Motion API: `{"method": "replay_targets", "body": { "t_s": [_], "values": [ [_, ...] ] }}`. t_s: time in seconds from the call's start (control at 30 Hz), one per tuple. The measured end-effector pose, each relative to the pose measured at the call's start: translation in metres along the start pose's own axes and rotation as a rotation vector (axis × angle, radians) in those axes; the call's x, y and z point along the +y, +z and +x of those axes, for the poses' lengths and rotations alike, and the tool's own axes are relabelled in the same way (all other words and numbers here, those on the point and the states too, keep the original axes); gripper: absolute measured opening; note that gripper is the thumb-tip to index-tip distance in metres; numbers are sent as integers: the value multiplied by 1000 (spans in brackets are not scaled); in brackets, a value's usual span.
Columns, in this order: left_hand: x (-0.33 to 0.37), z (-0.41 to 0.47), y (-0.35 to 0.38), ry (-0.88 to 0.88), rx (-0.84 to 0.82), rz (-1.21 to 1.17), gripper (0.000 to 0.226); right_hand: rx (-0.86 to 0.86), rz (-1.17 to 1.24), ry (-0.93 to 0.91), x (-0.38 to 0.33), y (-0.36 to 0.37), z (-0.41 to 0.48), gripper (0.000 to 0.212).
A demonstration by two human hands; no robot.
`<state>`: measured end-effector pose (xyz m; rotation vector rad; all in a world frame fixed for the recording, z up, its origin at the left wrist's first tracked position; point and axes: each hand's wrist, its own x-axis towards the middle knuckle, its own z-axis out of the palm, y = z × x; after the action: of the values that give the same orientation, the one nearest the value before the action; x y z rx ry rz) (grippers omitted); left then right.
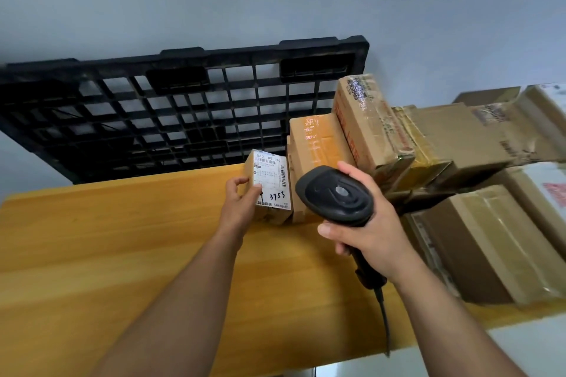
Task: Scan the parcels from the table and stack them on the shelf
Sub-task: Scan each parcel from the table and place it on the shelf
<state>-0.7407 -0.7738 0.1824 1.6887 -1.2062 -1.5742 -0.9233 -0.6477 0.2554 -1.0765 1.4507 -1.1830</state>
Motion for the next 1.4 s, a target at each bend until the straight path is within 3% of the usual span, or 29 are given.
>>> {"method": "replay_targets", "body": {
  "t_s": [0.13, 0.3, 0.87, 1.4],
  "values": [
    [7, -5, -12, 24, -63, 51, 84, -9, -26, -7, 0, 0, 1, 92],
    [6, -24, -27, 17, -105, 77, 105, -47, -57, -25, -7, -1, -3, 91],
    [12, -139, -42, 353, 120, -2, 105, -319, 196, -243, -51, 0, -88, 98],
    [-19, -232, -66, 416, 307, 8, 108, -458, 205, -310, -52, 10, -158, 92]
  ]
}}
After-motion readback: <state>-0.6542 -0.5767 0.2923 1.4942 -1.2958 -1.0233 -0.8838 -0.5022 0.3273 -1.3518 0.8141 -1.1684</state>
